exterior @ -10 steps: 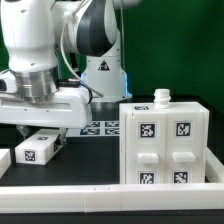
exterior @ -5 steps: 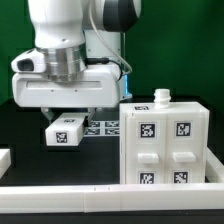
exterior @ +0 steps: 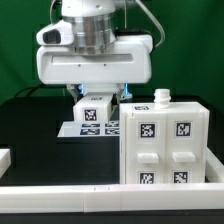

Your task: Assemble cabinet

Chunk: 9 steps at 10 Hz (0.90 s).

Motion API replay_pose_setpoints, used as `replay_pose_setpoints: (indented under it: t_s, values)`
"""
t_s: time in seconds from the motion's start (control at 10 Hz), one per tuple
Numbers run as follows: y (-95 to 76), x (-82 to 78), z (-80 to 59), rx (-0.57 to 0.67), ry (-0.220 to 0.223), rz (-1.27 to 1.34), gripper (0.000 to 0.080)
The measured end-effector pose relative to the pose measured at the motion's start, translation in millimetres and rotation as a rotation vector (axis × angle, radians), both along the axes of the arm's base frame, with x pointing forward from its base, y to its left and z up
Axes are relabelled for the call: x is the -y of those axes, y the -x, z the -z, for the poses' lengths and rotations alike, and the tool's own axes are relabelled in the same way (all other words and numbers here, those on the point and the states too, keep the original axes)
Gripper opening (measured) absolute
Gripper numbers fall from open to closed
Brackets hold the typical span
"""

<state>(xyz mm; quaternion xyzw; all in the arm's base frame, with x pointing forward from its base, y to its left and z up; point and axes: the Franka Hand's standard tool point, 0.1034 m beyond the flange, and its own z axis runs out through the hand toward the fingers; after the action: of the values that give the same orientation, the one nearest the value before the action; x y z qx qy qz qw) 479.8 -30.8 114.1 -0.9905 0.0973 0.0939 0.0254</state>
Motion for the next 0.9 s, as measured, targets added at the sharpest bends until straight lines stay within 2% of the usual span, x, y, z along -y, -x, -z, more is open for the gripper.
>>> replay_pose_setpoints:
  t_s: [0.2,0.7,0.9]
  values:
    - [-3.7,2.3,-4.1,-0.008,-0.003,0.004,0.0563]
    - [-2.7,0.4,-4.4,-0.021,-0.006,-0.001,0.0563]
    - [-20.6,-13.1,-27.6,-0.013,-0.017,-0.022,0.0563]
